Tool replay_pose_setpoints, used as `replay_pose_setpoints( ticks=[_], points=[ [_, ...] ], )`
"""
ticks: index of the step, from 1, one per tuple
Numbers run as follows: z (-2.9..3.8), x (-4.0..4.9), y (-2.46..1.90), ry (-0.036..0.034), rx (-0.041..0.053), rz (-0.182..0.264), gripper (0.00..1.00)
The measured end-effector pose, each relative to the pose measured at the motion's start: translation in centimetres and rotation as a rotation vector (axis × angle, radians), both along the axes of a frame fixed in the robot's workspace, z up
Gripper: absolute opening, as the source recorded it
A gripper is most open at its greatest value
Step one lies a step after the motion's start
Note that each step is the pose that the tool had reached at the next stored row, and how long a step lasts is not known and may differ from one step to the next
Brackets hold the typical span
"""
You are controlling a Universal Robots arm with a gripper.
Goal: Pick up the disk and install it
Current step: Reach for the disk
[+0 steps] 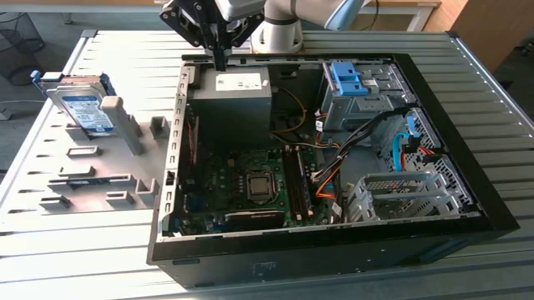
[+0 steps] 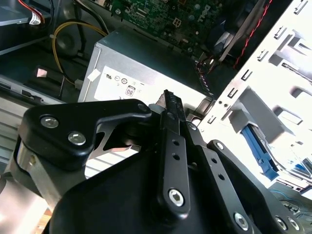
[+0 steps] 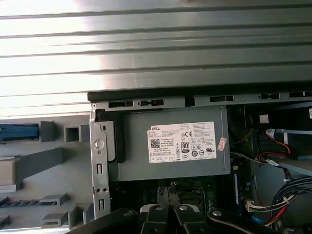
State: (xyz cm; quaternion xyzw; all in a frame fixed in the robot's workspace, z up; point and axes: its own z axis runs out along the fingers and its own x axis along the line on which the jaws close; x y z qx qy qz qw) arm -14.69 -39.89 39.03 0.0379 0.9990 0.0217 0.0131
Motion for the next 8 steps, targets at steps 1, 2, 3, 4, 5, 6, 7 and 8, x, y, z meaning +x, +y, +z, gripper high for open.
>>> replay_pose_setpoints(
  ticks=[1, 2, 3, 4, 5, 6, 7, 8],
  points=[
    [0.0, -0.02, 0.0, 0.0, 0.0, 0.0, 0.11],
    [-0.01, -0.05, 0.0, 0.0, 0.0, 0.0, 0.11],
    [-0.01, -0.08, 0.0, 0.0, 0.0, 0.0, 0.11],
    [-0.02, -0.11, 0.0, 0.0, 0.0, 0.0, 0.11],
    [-0.02, -0.14, 0.0, 0.0, 0.0, 0.0, 0.11],
    [-0.02, -0.16, 0.0, 0.0, 0.0, 0.0, 0.11],
    [-0.03, -0.18, 0.0, 0.0, 0.0, 0.0, 0.11],
    [-0.03, -0.21, 0.0, 0.0, 0.0, 0.0, 0.11]
  ],
)
